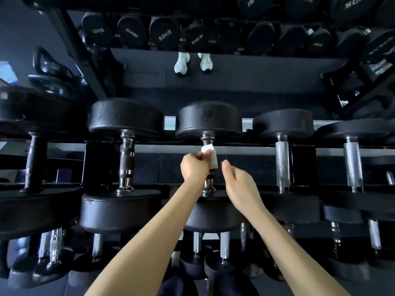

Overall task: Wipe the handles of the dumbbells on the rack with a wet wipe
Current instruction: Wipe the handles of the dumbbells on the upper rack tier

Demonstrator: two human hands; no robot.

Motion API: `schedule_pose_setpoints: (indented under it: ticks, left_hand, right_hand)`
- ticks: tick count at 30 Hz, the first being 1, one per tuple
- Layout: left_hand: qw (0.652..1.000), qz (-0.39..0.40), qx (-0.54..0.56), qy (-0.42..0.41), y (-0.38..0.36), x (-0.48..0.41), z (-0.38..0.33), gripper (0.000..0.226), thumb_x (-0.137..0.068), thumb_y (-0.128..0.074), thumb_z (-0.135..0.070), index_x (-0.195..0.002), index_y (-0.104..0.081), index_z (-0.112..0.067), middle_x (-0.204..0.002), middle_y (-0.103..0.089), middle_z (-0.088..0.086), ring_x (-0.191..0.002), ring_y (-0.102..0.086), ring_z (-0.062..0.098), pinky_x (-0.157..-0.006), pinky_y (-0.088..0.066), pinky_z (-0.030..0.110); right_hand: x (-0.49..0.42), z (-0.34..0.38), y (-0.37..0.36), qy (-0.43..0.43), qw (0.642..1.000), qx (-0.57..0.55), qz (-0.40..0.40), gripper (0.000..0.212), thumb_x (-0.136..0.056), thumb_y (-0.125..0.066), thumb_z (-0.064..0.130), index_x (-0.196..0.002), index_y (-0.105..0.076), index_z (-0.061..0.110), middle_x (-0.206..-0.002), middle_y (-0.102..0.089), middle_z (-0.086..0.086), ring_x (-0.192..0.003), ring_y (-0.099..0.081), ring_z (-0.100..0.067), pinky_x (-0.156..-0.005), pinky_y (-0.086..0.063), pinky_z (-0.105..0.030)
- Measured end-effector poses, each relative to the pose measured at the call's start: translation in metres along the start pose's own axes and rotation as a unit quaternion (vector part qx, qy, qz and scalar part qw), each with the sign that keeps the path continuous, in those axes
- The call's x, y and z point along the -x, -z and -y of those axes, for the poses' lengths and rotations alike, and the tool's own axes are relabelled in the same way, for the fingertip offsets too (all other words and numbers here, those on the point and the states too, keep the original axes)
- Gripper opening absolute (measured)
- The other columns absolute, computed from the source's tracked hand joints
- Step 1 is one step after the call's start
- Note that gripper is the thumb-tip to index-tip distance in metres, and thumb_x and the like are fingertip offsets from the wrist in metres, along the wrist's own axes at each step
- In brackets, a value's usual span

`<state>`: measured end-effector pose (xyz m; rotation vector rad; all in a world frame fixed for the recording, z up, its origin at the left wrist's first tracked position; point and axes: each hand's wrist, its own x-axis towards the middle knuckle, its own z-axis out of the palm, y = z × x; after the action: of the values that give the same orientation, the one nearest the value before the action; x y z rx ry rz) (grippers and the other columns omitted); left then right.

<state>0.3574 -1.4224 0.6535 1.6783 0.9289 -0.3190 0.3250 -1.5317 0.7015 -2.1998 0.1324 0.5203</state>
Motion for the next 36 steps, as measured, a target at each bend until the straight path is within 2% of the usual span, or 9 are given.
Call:
schedule_pose_setpoints:
  ticks: [2, 4, 7, 12, 17, 22, 26, 29, 36]
  left_hand:
    - [0.998, -0.006, 0.058, 0.031, -0.003, -0.009, -0.006, 0.029, -0.088, -0.064, -0.033, -0.1, -0.069, -0.007, -0.095, -0.07, 0.006, -0.088, -0.065, 0.021, -0.079, -0.051, 0.029]
    - [0.992, -0.012, 0.107, 0.058, -0.005, -0.017, -0.015, 0.03, -0.086, -0.066, -0.036, -0.099, -0.069, -0.009, -0.093, -0.069, 0.004, -0.087, -0.066, 0.021, -0.087, -0.052, 0.033]
    - [0.987, 0.006, 0.138, 0.087, -0.004, -0.024, -0.018, 0.027, -0.084, -0.069, -0.036, -0.095, -0.066, -0.011, -0.086, -0.067, -0.001, -0.077, -0.063, 0.015, -0.079, -0.05, 0.028]
    - [0.959, 0.119, 0.242, 0.089, 0.011, -0.035, -0.006, 0.041, -0.083, -0.069, -0.033, -0.109, -0.066, -0.001, -0.107, -0.069, 0.015, -0.083, -0.066, 0.021, -0.071, -0.055, 0.033]
    - [0.993, 0.087, 0.042, -0.065, 0.014, -0.04, -0.009, 0.03, -0.088, -0.064, -0.034, -0.093, -0.069, -0.005, -0.085, -0.07, 0.007, -0.079, -0.065, 0.021, -0.07, -0.054, 0.034]
    - [0.952, -0.006, -0.201, -0.233, 0.012, -0.015, -0.004, 0.045, -0.09, -0.061, -0.033, -0.055, -0.047, -0.008, -0.051, -0.046, -0.001, -0.051, -0.04, 0.01, -0.044, -0.029, 0.016]
    - [0.949, 0.031, -0.228, -0.217, 0.019, -0.009, 0.008, 0.047, -0.089, -0.062, -0.034, -0.054, -0.047, -0.006, -0.047, -0.038, -0.002, -0.046, -0.032, 0.007, -0.042, -0.031, 0.016]
    - [0.961, 0.058, -0.203, -0.18, 0.021, -0.009, 0.012, 0.046, -0.089, -0.062, -0.035, -0.064, -0.058, 0.003, -0.054, -0.047, 0.003, -0.052, -0.038, 0.012, -0.045, -0.029, 0.017]
    - [0.997, 0.026, 0.019, -0.077, 0.005, -0.027, -0.016, 0.03, -0.091, -0.059, -0.035, -0.078, -0.067, -0.009, -0.083, -0.066, 0.011, -0.076, -0.058, 0.019, -0.07, -0.046, 0.03]
  right_hand:
    - [0.011, -0.012, -0.006, 0.052, 0.993, 0.105, -0.012, 0.05, -0.1, -0.026, 0.044, -0.089, -0.067, 0.018, -0.077, -0.069, -0.002, -0.078, -0.062, -0.019, -0.092, -0.039, -0.03]
    - [0.015, -0.025, -0.018, 0.081, 0.99, 0.111, -0.028, 0.074, -0.092, -0.014, 0.063, -0.084, -0.068, 0.014, -0.072, -0.069, 0.0, -0.075, -0.064, -0.019, -0.078, -0.044, -0.028]
    - [0.011, -0.04, -0.026, 0.079, 0.993, 0.04, -0.082, 0.07, -0.085, -0.019, 0.061, -0.073, -0.065, 0.011, -0.05, -0.053, 0.001, -0.052, -0.053, -0.015, -0.054, -0.038, -0.031]
    - [0.012, -0.045, -0.03, 0.102, 0.988, -0.024, -0.112, 0.058, -0.091, -0.033, 0.049, -0.071, -0.064, 0.005, -0.058, -0.062, -0.006, -0.057, -0.058, -0.019, -0.057, -0.044, -0.039]
    - [0.018, -0.043, -0.029, 0.019, 0.985, -0.081, -0.153, 0.033, -0.097, -0.043, 0.036, -0.074, -0.063, 0.022, -0.069, -0.069, -0.004, -0.071, -0.062, -0.013, -0.065, -0.044, -0.024]
    - [0.019, -0.042, -0.031, -0.001, 0.986, -0.052, -0.157, 0.041, -0.098, -0.041, 0.033, -0.081, -0.067, 0.007, -0.067, -0.067, -0.01, -0.065, -0.06, -0.022, -0.064, -0.041, -0.03]
    - [0.029, -0.043, -0.03, 0.011, 0.99, -0.065, -0.122, 0.04, -0.1, -0.035, 0.03, -0.087, -0.062, 0.004, -0.081, -0.064, 0.0, -0.085, -0.056, -0.008, -0.073, -0.041, -0.022]
    - [0.034, -0.047, -0.03, 0.041, 0.989, -0.082, -0.113, 0.032, -0.096, -0.03, 0.04, -0.09, -0.059, 0.028, -0.087, -0.057, 0.02, -0.098, -0.05, 0.003, -0.083, -0.035, -0.011]
    - [0.029, -0.059, -0.038, 0.068, 0.981, -0.113, -0.143, 0.036, -0.091, -0.029, 0.047, -0.099, -0.061, 0.032, -0.097, -0.059, 0.024, -0.102, -0.054, 0.0, -0.092, -0.04, -0.022]
